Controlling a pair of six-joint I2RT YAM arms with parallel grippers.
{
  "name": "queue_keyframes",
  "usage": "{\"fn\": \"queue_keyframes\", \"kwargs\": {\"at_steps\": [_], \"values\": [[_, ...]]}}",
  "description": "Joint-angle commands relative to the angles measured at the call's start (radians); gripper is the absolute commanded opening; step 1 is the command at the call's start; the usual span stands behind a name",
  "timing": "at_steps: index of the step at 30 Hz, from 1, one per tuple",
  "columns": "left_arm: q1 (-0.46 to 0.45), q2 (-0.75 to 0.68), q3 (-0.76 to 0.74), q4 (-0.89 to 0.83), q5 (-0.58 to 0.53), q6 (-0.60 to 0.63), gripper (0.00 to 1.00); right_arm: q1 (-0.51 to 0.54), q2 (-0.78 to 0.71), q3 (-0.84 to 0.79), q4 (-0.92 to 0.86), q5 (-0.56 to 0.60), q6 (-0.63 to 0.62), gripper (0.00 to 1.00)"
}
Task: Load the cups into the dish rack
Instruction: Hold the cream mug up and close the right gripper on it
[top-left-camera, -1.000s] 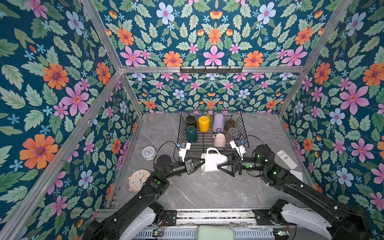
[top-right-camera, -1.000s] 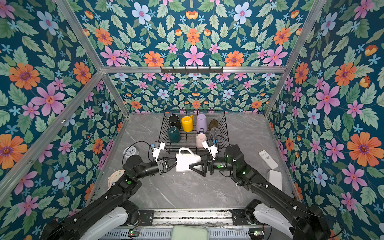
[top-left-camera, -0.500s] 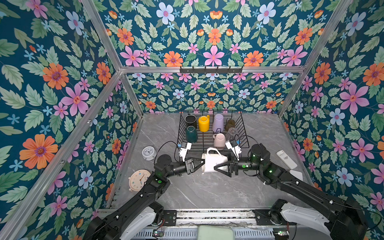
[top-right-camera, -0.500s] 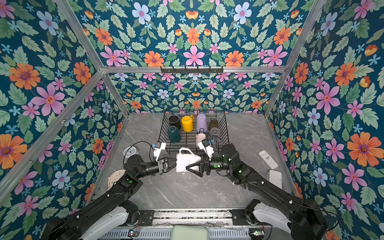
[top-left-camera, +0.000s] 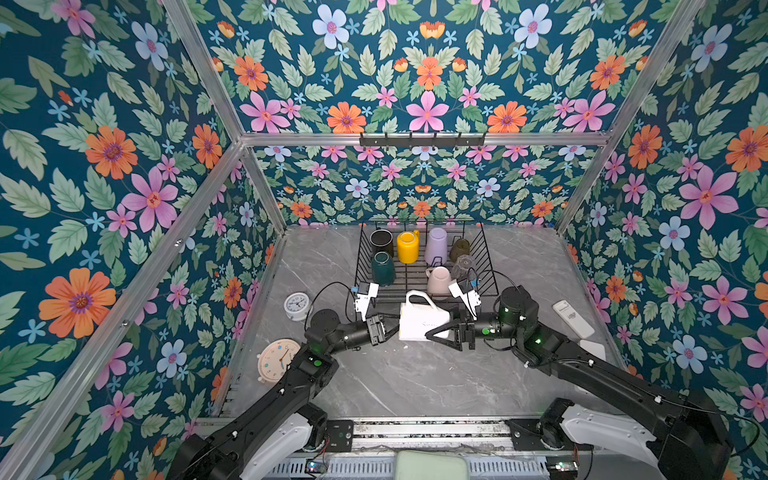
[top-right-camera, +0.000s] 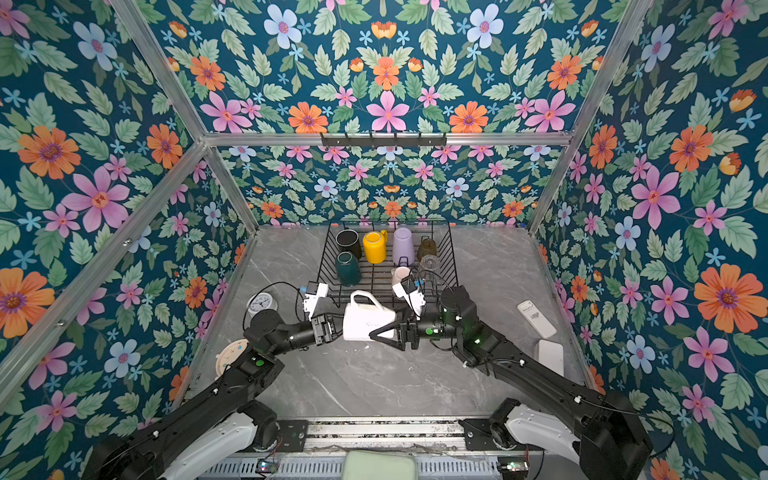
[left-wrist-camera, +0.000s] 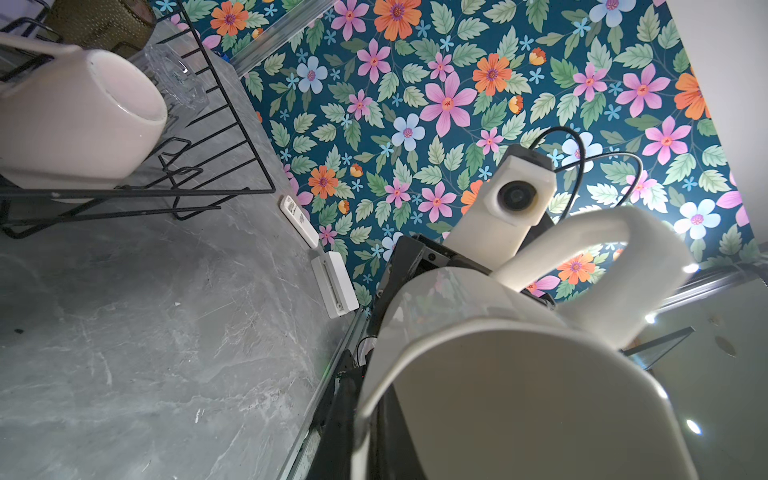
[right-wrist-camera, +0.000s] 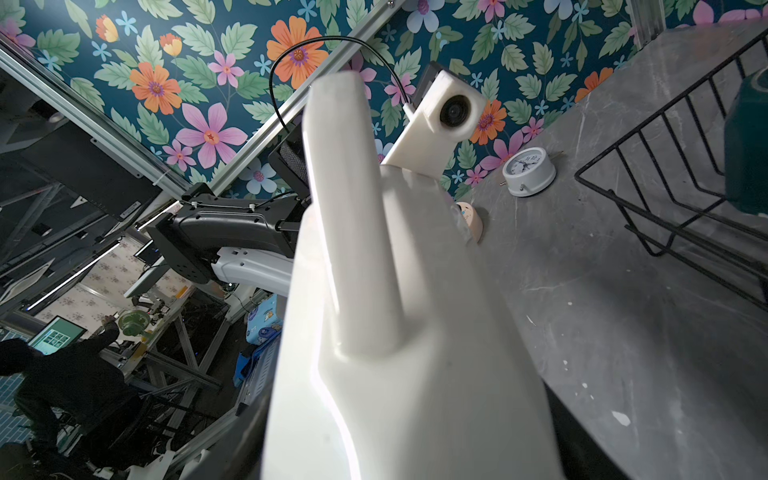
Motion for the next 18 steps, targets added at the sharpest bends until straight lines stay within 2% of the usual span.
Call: {"fn": "queue_keyframes", "kwargs": {"at_steps": [1, 4, 6, 8, 10, 12, 14, 18], "values": [[-0.007, 0.001, 0.005, 0.091, 0.041, 0.029, 0.0, 0.007, 0.0, 0.004, 0.032, 0.037, 0.0, 0.5], [-0.007, 0.001, 0.005, 0.091, 0.044, 0.028, 0.0, 0.007, -0.006, 0.004, 0.032, 0.038, -0.003, 0.43], [-0.007, 0.001, 0.004, 0.092, 0.045, 0.026, 0.0, 0.008, -0.01, 0.004, 0.031, 0.039, -0.005, 0.44], [-0.007, 0.002, 0.004, 0.097, 0.051, 0.022, 0.0, 0.007, -0.013, 0.007, 0.03, 0.046, -0.007, 0.56], [-0.007, 0.002, 0.004, 0.098, 0.056, 0.019, 0.0, 0.007, -0.016, 0.009, 0.03, 0.062, -0.008, 0.77], [-0.007, 0.003, 0.002, 0.108, 0.061, 0.011, 0.0, 0.007, -0.017, 0.014, 0.033, 0.064, -0.009, 0.9], [-0.007, 0.005, -0.001, 0.123, 0.067, 0.003, 0.0, 0.008, -0.014, 0.019, 0.038, 0.061, -0.011, 0.94], [-0.007, 0.019, -0.012, 0.171, 0.079, -0.026, 0.0, 0.013, -0.003, 0.026, 0.048, 0.061, -0.014, 0.94]]}}
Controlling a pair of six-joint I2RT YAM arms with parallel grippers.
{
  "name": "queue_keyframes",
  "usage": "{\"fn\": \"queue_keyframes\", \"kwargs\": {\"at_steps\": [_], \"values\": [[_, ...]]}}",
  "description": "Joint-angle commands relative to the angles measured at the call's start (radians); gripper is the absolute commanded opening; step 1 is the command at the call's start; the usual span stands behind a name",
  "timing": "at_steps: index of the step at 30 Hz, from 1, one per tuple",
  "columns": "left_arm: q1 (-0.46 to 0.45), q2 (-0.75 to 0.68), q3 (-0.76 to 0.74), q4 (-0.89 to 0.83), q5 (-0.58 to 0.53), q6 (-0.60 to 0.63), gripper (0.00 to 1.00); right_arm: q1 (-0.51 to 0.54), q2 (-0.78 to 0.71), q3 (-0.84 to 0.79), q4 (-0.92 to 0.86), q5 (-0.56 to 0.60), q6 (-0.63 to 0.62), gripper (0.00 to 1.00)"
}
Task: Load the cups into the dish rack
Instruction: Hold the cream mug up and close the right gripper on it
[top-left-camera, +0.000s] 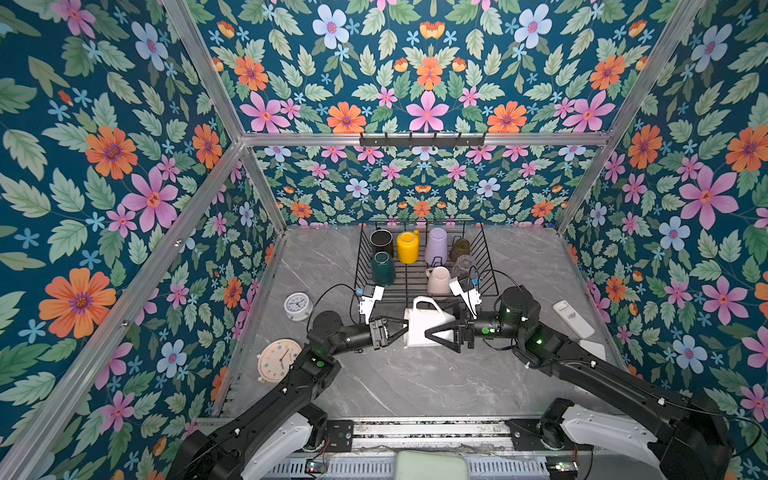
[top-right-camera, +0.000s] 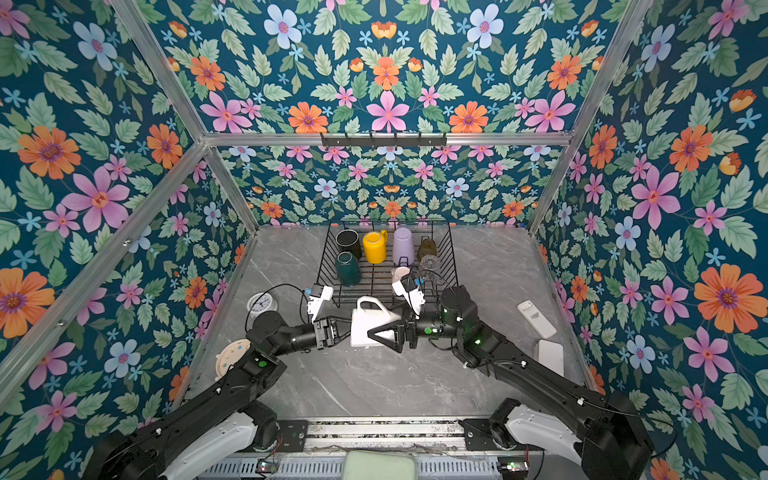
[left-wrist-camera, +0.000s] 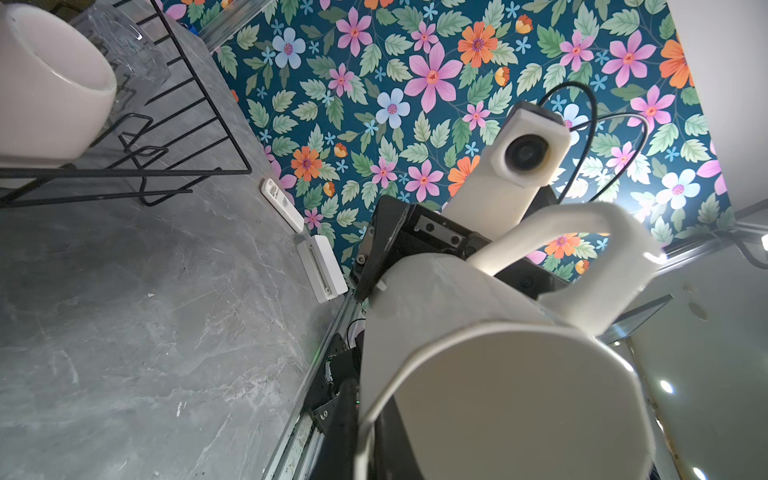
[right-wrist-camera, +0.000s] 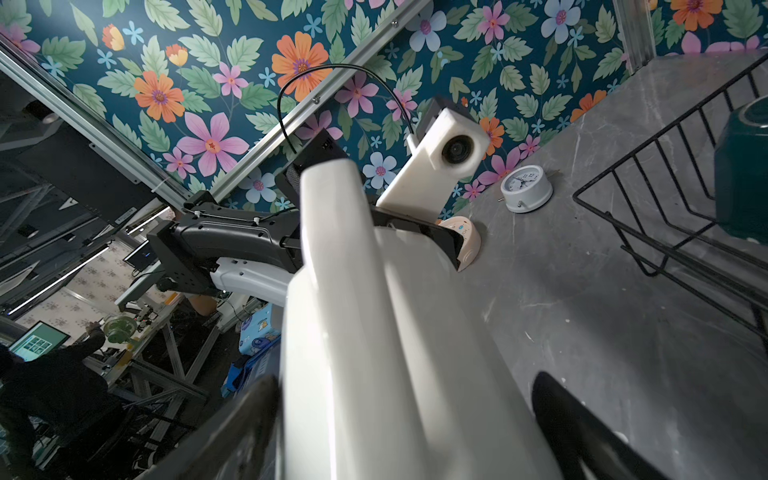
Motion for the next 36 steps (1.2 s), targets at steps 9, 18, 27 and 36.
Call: {"fn": "queue_keyframes", "kwargs": {"at_steps": [9, 18, 27, 36], "values": [[0.001, 0.019, -0.005, 0.192, 0.031, -0.074, 0.0, 0.027, 0.022, 0.011, 0.036, 0.01, -0.022, 0.88], [0.001, 0.008, 0.002, 0.245, 0.031, -0.129, 0.0, 0.047, -0.008, -0.015, 0.062, -0.009, -0.04, 0.96], [0.001, 0.019, 0.001, 0.277, 0.03, -0.15, 0.0, 0.054, -0.031, -0.025, 0.06, 0.007, -0.05, 0.94], [0.001, 0.026, 0.003, 0.296, 0.036, -0.161, 0.0, 0.06, -0.025, -0.024, 0.069, 0.013, -0.055, 0.73]]}}
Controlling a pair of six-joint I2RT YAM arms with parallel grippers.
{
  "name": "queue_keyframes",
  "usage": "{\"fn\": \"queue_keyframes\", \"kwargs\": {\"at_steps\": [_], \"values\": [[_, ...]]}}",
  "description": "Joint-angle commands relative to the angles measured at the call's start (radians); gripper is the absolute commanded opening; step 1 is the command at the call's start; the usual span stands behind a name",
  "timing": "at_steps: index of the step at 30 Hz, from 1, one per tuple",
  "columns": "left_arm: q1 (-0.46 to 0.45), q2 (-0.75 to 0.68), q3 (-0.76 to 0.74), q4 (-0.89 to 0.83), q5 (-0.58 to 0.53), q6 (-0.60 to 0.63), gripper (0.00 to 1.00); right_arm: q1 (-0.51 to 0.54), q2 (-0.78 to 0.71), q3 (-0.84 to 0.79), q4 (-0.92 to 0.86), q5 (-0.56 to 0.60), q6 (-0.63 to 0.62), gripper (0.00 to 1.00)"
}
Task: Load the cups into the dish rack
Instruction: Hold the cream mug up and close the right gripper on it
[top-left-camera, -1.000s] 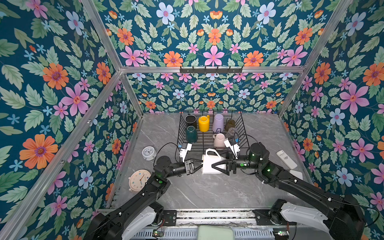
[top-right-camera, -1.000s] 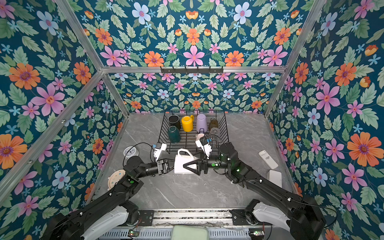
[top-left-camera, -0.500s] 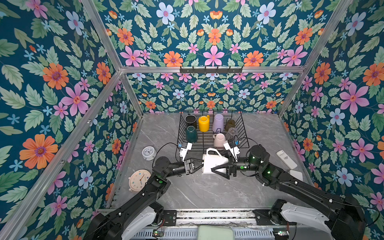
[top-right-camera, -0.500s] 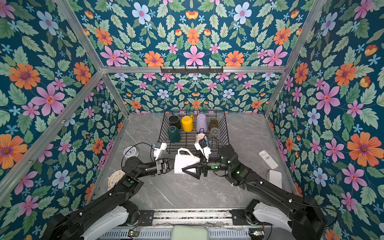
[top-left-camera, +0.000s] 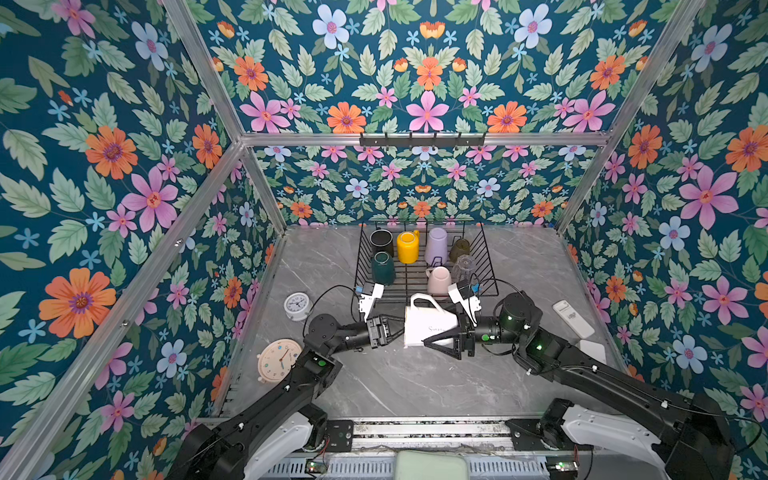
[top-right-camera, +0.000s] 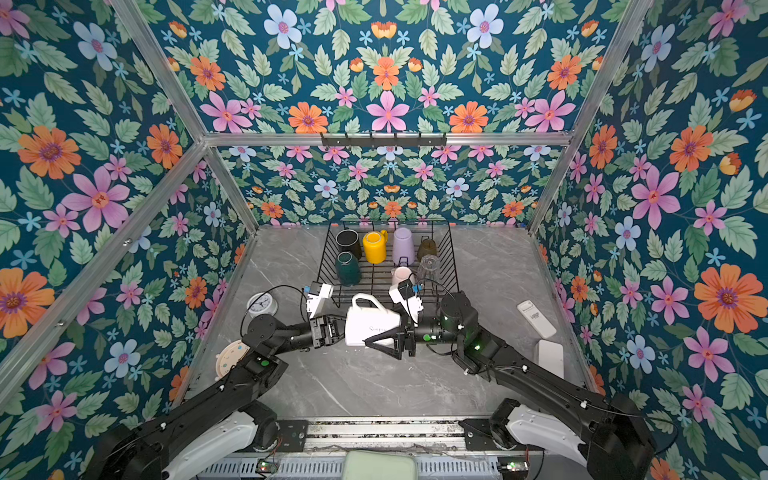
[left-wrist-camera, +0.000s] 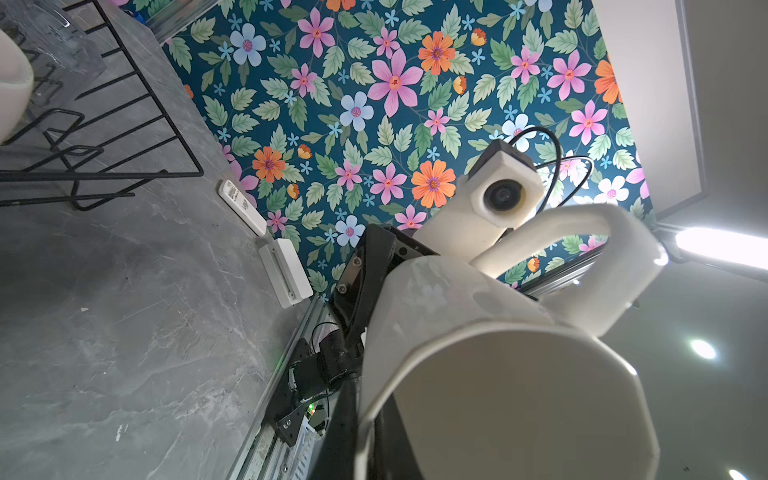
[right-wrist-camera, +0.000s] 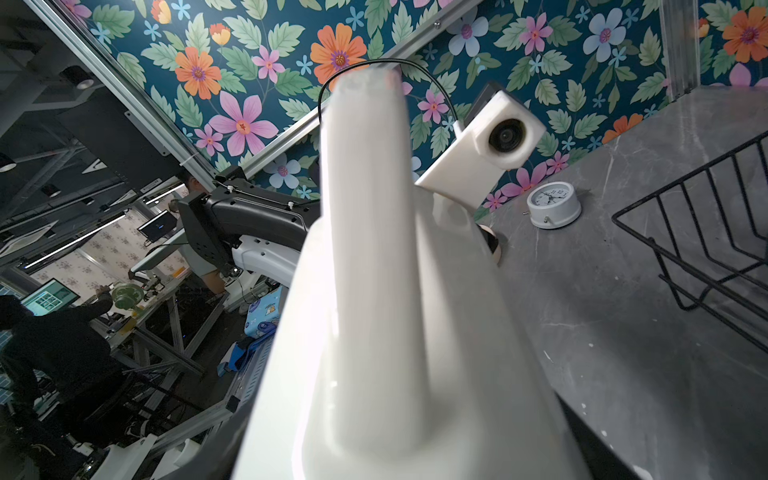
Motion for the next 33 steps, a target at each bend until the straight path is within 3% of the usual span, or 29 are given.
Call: {"fn": "queue_keyframes", "kwargs": {"at_steps": [1, 6, 19, 23, 29, 33], "values": [[0.001, -0.002, 0.011, 0.109, 0.0, -0.007, 0.0, 0.002, 0.001, 0.004, 0.007, 0.02, -0.01, 0.73], [0.001, 0.004, 0.009, 0.108, -0.001, -0.007, 0.0, 0.003, 0.003, 0.011, 0.006, 0.03, -0.013, 0.68], [0.001, 0.017, 0.012, 0.083, -0.001, 0.003, 0.0, 0.004, 0.022, 0.063, -0.067, 0.027, -0.01, 0.26], [0.002, 0.009, 0.014, 0.069, -0.002, 0.011, 0.0, 0.004, 0.015, 0.071, -0.085, 0.035, -0.02, 0.24], [0.003, -0.003, 0.015, 0.04, -0.005, 0.025, 0.0, 0.004, 0.003, 0.067, -0.077, 0.07, 0.0, 0.35], [0.003, 0.0, 0.015, 0.04, -0.006, 0.028, 0.0, 0.004, 0.007, 0.059, -0.034, 0.073, 0.038, 0.35]]}}
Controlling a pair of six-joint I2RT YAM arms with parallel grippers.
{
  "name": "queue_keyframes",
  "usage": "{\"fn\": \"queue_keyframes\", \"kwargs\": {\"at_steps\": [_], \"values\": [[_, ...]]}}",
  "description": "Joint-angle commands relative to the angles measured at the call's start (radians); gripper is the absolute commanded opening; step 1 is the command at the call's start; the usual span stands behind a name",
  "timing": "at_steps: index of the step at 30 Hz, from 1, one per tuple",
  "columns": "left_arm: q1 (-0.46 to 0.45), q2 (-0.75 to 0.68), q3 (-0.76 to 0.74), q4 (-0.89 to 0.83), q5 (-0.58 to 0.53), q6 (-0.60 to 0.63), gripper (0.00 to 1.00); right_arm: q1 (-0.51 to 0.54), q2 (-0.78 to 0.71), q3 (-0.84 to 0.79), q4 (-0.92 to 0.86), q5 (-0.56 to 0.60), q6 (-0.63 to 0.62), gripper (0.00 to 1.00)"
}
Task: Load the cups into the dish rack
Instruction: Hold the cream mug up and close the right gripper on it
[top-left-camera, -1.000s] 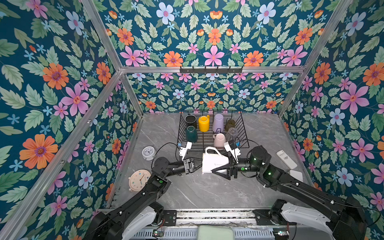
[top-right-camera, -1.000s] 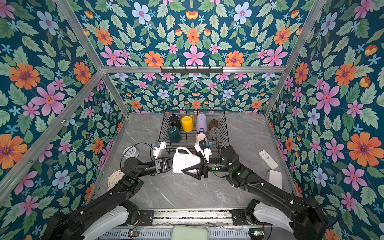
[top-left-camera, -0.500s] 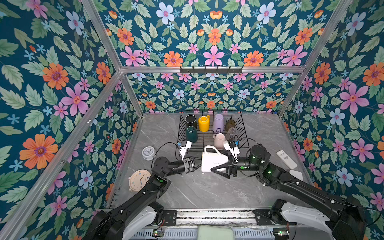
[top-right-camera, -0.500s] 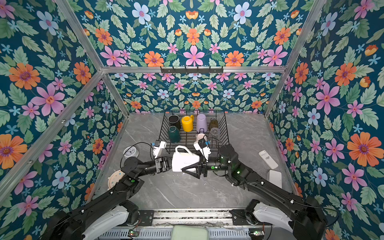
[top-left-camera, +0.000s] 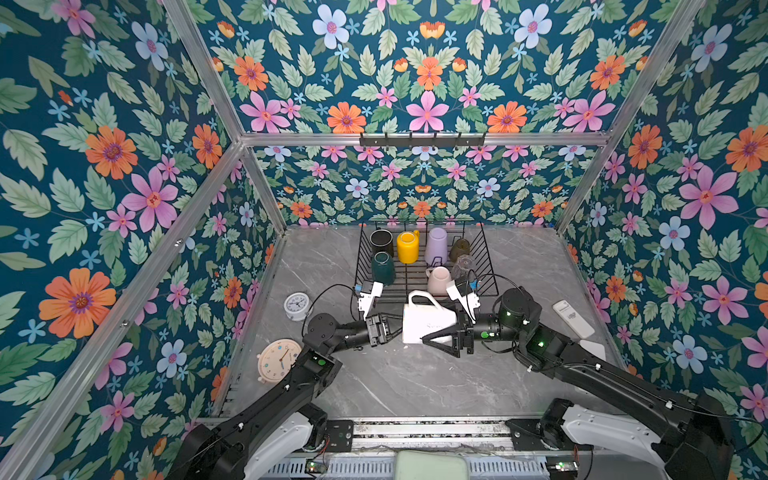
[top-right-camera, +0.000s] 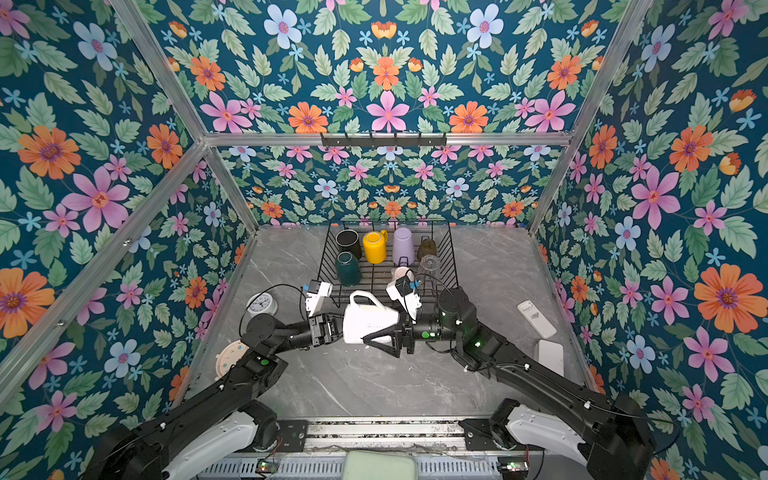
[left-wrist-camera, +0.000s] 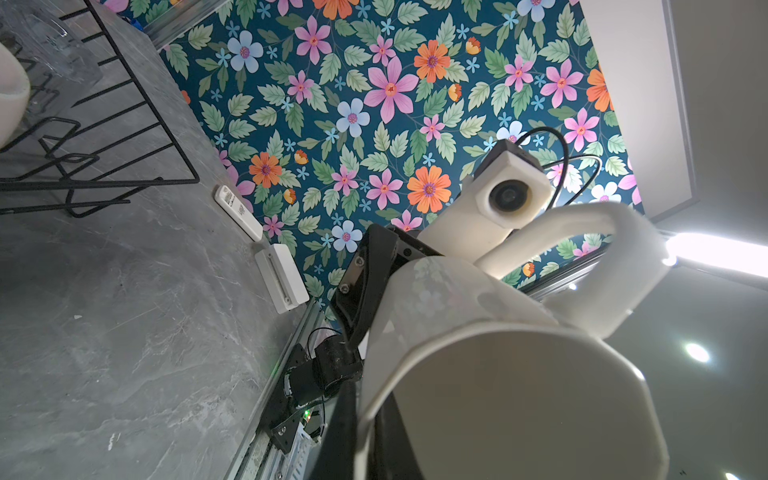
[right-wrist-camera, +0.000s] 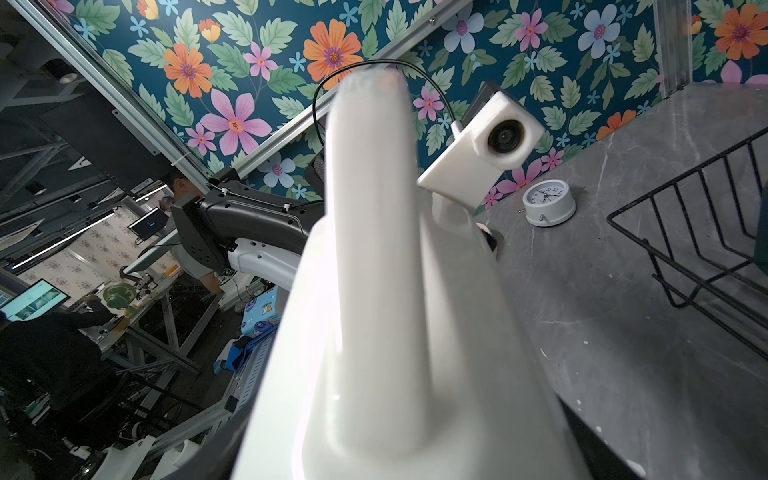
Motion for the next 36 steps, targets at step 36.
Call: {"fn": "queue_keyframes", "kwargs": {"at_steps": [36], "values": [[-0.002, -0.004, -0.004, 0.058, -0.003, 0.028, 0.0, 0.023, 0.013, -0.004, 0.152, 0.101, 0.137, 0.68]]}}
